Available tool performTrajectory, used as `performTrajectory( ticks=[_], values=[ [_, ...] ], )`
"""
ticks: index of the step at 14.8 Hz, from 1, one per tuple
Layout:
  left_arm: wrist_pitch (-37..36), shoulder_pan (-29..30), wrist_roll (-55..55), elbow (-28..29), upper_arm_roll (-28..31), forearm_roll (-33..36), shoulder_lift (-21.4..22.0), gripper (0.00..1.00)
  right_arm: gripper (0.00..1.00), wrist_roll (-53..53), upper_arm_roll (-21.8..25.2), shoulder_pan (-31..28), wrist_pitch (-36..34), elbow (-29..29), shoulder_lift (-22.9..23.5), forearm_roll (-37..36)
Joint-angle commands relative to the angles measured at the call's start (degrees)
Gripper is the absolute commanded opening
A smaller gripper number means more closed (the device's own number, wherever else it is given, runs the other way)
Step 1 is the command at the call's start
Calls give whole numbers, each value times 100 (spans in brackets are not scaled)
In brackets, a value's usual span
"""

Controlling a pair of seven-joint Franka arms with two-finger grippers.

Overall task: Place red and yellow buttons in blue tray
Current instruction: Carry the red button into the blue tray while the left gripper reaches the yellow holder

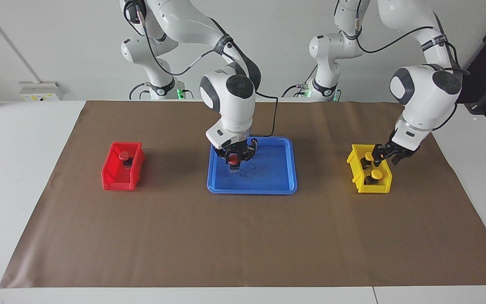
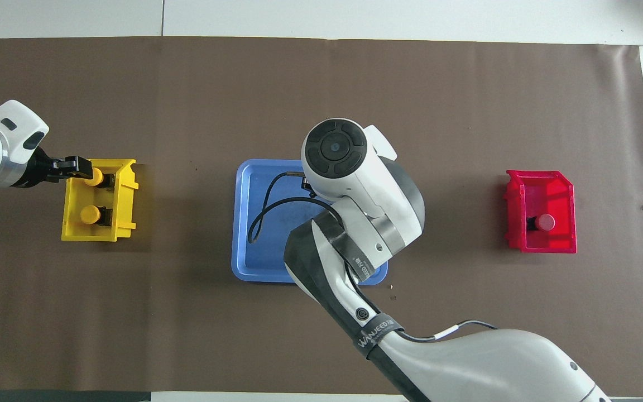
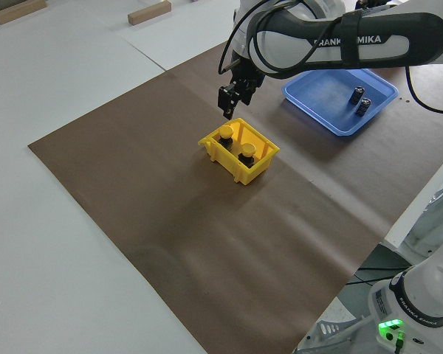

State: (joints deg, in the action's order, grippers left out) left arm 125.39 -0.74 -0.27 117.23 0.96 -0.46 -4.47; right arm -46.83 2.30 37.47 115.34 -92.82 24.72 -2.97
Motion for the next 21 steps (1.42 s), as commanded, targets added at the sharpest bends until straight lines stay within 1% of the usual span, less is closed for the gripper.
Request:
performTrajectory(
  ticks=[1, 3, 5, 7, 8, 9, 10, 11, 12, 13, 14, 15, 16, 17, 18, 19, 20, 21],
  values=[
    [318, 92, 19, 125, -52, 46, -88, 70, 9, -160, 25, 32, 6, 142, 85, -107],
    [424, 56, 19, 133, -44, 37, -159, 70, 10, -168, 25, 58, 111, 45, 103, -116],
    [503, 47, 10, 169, -52, 37, -203, 70, 12, -186, 25, 67, 418, -174, 85, -116],
    [591, 30, 1, 169, -52, 37, -308, 70, 13, -186, 25, 85, 463, -175, 85, -116],
    [592, 21, 1, 177, -61, 46, -326, 70, 14, -186, 25, 85, 507, -183, 85, -116],
    [635, -14, -8, 186, -61, 37, -326, 70, 19, -186, 25, 85, 524, -201, 85, -116],
    [705, -14, -16, 204, -61, 37, -326, 70, 45, -186, 25, 76, 533, -218, 85, -116],
    [767, -23, -17, 256, -61, 37, -326, 70, 61, -186, 25, 76, 542, -219, 85, -116],
    [811, -23, -17, 291, -61, 37, -318, 70, 85, -177, 25, 59, 516, -193, 85, -116],
    [829, -23, -17, 326, -61, 37, -309, 70, 100, -160, 33, 24, 455, -123, 85, -125],
    [829, -23, -8, 344, -61, 37, -300, 70, 100, -159, 33, 6, 350, 52, 85, -168],
    [829, -23, -8, 388, -61, 37, -282, 70, 100, -142, 68, -29, -51, 454, 129, -186],
    [829, -23, -8, 432, -61, 37, -265, 70, 100, -64, 112, -195, -473, 745, 86, -273],
    [829, -23, -8, 511, -70, 37, -247, 68, 100, 207, 86, -518, -695, 800, -45, -309],
    [829, -40, -25, 537, -70, 37, -238, 45, 100, 801, 77, -861, -854, 653, -421, -283],
    [829, -75, -25, 546, -61, 37, -230, 7, 100, 1408, 77, -1247, -951, 330, -764, -231],
    [838, -84, -60, 512, -61, 37, -247, 1, 97, 1744, 77, -1538, -987, 100, -1046, -204],
    [785, -76, -60, 416, -61, 20, -273, 1, 97, 2078, 77, -1802, -1013, -302, -1344, -204]
  ],
)
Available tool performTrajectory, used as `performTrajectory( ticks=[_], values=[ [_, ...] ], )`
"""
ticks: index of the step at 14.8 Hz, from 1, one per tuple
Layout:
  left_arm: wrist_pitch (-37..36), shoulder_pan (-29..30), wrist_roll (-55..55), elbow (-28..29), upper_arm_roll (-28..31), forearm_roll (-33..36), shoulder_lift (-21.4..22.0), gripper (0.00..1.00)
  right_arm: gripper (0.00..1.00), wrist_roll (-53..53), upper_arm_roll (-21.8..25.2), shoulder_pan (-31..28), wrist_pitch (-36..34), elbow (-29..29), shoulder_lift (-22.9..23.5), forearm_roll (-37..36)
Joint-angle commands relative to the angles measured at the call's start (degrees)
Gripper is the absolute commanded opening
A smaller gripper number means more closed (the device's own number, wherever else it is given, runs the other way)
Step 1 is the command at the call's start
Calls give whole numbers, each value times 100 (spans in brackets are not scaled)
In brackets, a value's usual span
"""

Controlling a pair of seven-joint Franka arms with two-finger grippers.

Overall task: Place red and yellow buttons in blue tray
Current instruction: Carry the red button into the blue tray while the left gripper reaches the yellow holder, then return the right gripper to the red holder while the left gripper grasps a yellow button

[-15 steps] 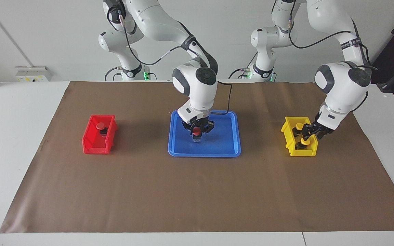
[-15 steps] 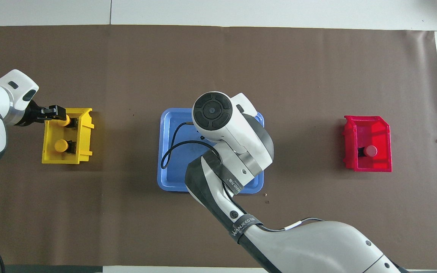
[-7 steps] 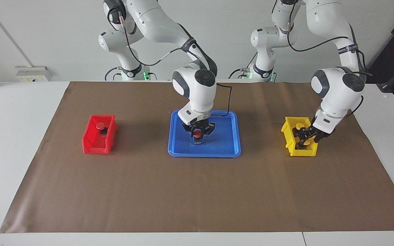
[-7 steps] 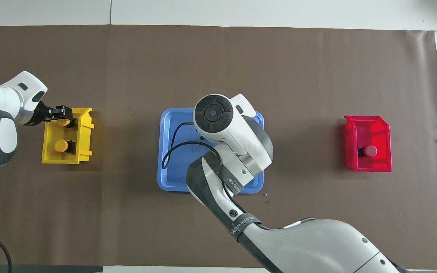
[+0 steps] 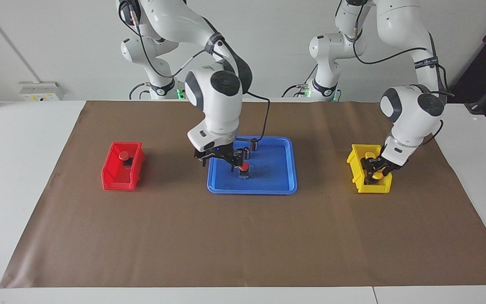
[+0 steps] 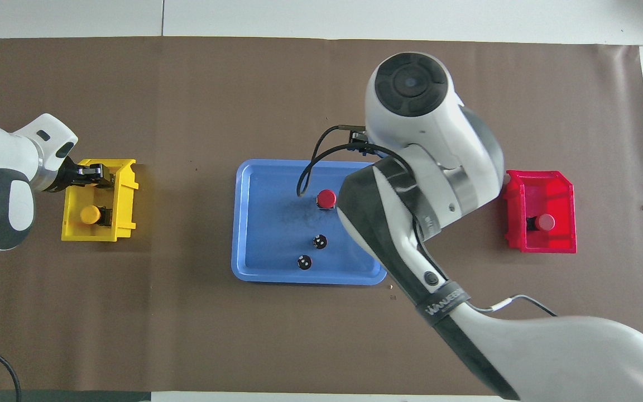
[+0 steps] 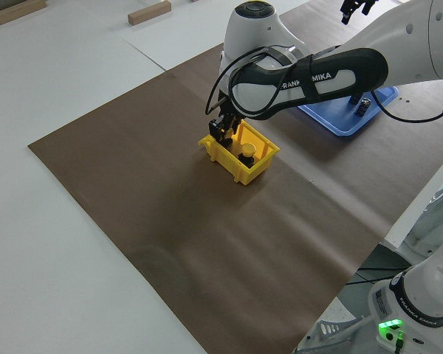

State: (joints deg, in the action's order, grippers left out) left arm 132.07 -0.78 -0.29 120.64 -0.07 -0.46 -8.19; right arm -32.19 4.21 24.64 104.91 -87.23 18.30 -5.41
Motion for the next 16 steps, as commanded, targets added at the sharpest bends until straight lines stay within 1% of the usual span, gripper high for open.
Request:
performTrajectory(
  ticks=[1, 2, 3, 4, 6, 7, 8, 9, 10, 11, 13, 15, 16],
  values=[
    [57, -72, -50, -31, 42, 20, 81, 1, 95, 975, -113, -722, 73, -1145, -923, 40],
    [-109, -63, -41, -171, 51, 20, 72, 1, 93, 1309, -113, -941, 82, -1322, -1038, 40],
    [-407, -54, -15, -434, 51, 20, 72, 1, 91, 1556, -113, -1144, 100, -1445, -1118, 49],
    [-880, -63, 3, -811, 60, 20, 72, 1, 89, 1915, -122, -1476, 108, -1533, -1145, 75],
    [-2021, -98, -49, -1759, 43, 37, 37, 2, 87, 2505, -113, -1899, 152, -1788, -1258, 346],
    [-2392, -281, -154, -2077, 34, 28, 28, 2, 86, 2751, -113, -2145, 222, -1902, -1294, 409],
    [-2466, -613, -669, -2123, 34, 28, 19, 2, 84, 2954, -113, -2270, 292, -2103, -1381, 427],
    [-2388, -1043, -1509, -1985, 34, 37, 28, 2, 82, 3043, -113, -2297, 406, -2323, -1469, 427],
    [-2109, -1448, -2153, -1687, 34, 37, 106, 2, 80, 3096, -113, -2323, 555, -2543, -1557, 427],
    [-1836, -1765, -2586, -1484, 25, 37, 168, 2, 80, 3201, -113, -2376, 696, -2736, -1619, 427],
    [-1563, -2424, -3517, -1369, 25, 37, 81, 2, 78, 3490, -105, -2481, 864, -2992, -1707, 427],
    [-1246, -2873, -4099, -1271, 16, 37, -50, 2, 73, 3746, -104, -2569, 986, -3264, -1803, 427],
    [-1184, -3084, -4354, -1280, 16, 37, -138, 2, 73, 3947, -104, -2648, 1153, -3431, -1847, 427]
  ],
)
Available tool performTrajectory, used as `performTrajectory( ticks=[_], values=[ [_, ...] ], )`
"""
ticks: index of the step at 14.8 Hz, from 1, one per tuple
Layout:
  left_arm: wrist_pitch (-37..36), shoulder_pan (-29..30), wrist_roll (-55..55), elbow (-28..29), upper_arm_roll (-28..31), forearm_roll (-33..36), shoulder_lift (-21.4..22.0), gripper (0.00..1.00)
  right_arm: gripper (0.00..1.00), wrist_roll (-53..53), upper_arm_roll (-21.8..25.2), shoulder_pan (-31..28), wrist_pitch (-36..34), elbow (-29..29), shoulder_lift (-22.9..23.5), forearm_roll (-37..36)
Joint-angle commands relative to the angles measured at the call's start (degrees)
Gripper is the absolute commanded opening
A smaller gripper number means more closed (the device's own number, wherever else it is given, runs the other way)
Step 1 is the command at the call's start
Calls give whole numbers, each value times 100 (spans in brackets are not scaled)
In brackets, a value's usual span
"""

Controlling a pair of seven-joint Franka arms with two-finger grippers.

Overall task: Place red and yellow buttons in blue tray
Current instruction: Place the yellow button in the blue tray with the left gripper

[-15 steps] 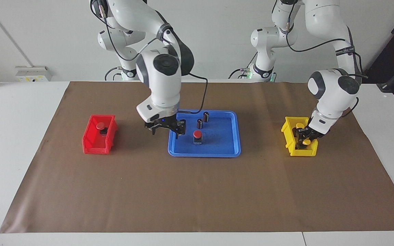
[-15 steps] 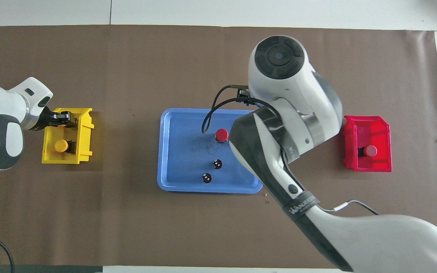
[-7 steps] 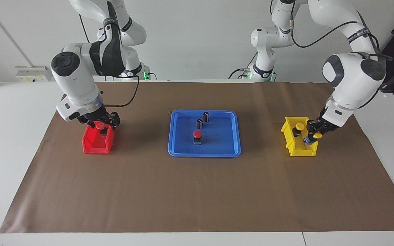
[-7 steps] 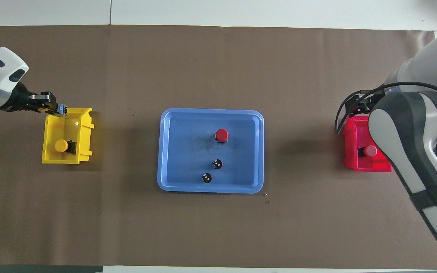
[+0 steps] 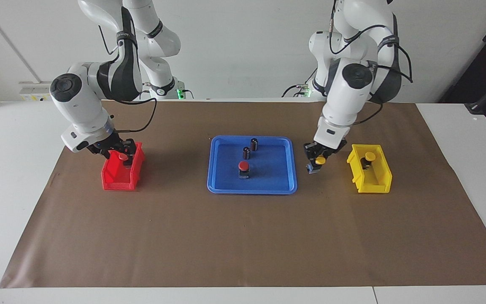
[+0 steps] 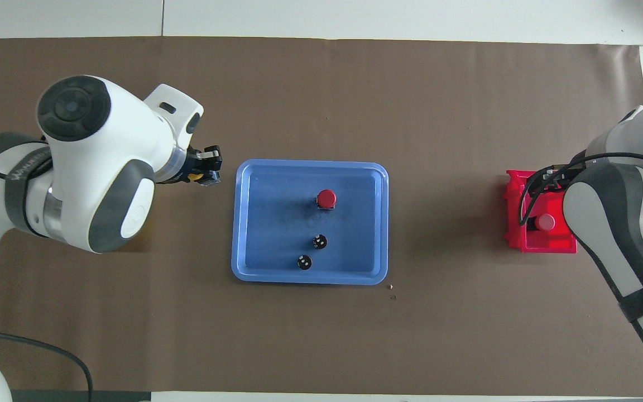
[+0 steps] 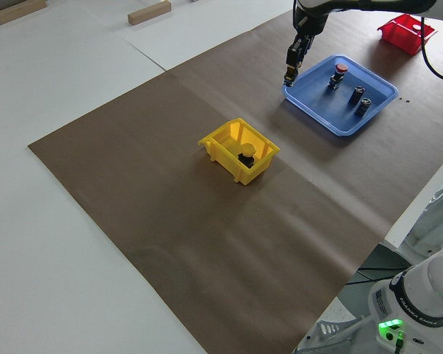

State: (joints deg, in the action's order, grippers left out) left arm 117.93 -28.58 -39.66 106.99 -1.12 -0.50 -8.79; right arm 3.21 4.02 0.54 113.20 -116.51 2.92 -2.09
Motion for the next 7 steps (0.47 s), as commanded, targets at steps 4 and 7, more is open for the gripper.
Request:
performTrajectory(
  ticks=[4, 7],
  values=[
    [801, -868, -1158, 7, 130, 41, -640, 2, 72, 725, -85, -388, 747, -978, -485, 94],
    [898, -1079, -1360, -117, 139, 155, -1001, 3, 72, 716, -85, -414, 1071, -1294, -573, 94]
  ],
)
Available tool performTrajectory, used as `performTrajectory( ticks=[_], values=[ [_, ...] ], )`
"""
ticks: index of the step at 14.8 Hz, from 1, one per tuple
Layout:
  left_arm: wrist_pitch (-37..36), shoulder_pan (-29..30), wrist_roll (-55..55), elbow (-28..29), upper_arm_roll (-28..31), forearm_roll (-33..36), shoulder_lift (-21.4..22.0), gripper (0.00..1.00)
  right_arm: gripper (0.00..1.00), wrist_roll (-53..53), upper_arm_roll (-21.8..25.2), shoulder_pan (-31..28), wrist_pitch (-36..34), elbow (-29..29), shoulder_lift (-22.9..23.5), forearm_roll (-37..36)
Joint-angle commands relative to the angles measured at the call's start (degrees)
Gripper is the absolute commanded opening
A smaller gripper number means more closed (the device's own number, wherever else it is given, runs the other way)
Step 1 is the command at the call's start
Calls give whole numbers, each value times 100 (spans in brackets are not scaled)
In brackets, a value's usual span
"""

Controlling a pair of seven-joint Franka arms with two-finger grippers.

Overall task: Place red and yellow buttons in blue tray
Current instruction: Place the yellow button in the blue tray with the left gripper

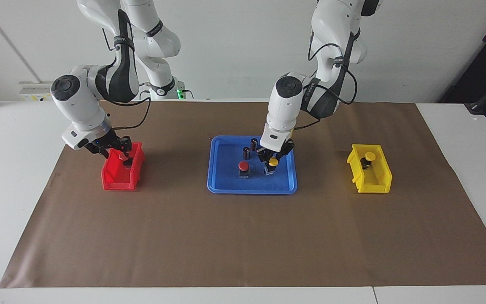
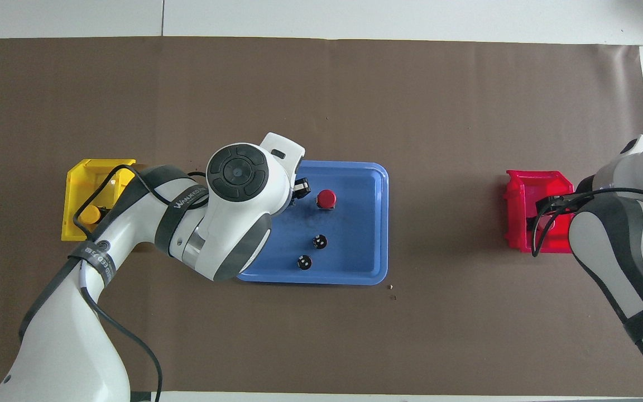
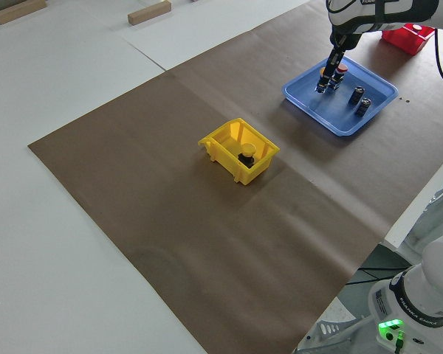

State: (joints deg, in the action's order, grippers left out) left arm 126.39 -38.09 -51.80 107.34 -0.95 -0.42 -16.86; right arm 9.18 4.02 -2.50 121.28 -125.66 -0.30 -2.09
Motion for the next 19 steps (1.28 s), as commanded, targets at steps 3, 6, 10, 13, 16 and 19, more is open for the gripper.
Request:
performTrajectory(
  ticks=[3, 6, 10, 13, 16, 19],
  values=[
    [26, -94, -120, -108, 121, 182, -186, 29, 72, 110, -86, -110, 422, -521, -286, 94],
    [-70, -67, -15, -161, 112, 191, -134, 74, 72, 128, -86, -155, 440, -608, -321, 94],
    [-517, 64, 231, -275, 156, 182, 235, 100, 72, 137, -86, -198, 457, -697, -348, 94],
    [-1272, 862, 1939, -328, 156, 121, 656, 100, 71, 128, -86, -190, 650, -784, -357, 94],
    [-2186, 1749, 3321, -836, 165, 112, 921, 100, 70, 137, -86, -199, 791, -829, -313, 94],
    [-3047, 2681, 4841, -1346, 174, 68, 1158, 100, 70, 128, -86, -190, 976, -969, -321, 94]
  ],
)
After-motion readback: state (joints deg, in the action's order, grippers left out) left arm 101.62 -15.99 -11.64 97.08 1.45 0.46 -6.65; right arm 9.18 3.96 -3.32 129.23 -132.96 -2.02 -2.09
